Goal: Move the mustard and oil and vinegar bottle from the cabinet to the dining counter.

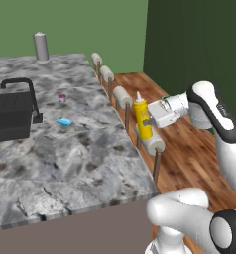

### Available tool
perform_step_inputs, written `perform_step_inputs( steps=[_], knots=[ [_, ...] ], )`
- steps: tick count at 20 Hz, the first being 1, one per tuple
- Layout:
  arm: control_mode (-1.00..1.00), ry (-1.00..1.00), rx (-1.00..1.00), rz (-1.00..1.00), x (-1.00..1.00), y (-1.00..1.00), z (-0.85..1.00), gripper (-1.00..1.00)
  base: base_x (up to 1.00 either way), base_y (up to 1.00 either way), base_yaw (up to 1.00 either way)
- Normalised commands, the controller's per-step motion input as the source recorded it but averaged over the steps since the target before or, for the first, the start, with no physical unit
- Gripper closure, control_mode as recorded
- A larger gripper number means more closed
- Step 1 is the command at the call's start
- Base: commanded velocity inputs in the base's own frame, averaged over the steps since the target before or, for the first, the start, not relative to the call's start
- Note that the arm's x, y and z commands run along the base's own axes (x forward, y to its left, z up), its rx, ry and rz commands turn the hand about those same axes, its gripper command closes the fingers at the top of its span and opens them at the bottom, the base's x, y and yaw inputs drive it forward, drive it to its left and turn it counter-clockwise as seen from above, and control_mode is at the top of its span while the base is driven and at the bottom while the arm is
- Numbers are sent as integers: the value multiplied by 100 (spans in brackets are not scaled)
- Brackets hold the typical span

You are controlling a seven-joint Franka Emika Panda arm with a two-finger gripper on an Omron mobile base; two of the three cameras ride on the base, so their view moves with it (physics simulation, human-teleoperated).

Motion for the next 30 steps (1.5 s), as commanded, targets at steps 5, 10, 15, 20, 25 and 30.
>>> perform_step_inputs(
  steps=[5,10,15,20,25,30],
  knots=[
    [-100,-5,1,14,49,35,-48,100,0,0,0],
    [-100,-4,2,0,36,32,-47,100,0,0,0],
    [-100,-6,4,0,38,15,-39,100,0,0,0],
    [-100,-9,6,-1,42,10,-35,100,0,0,0],
    [-100,-8,3,0,37,3,-34,100,0,0,0],
    [-100,-13,0,0,45,4,-26,100,0,0,0]
  ],
)
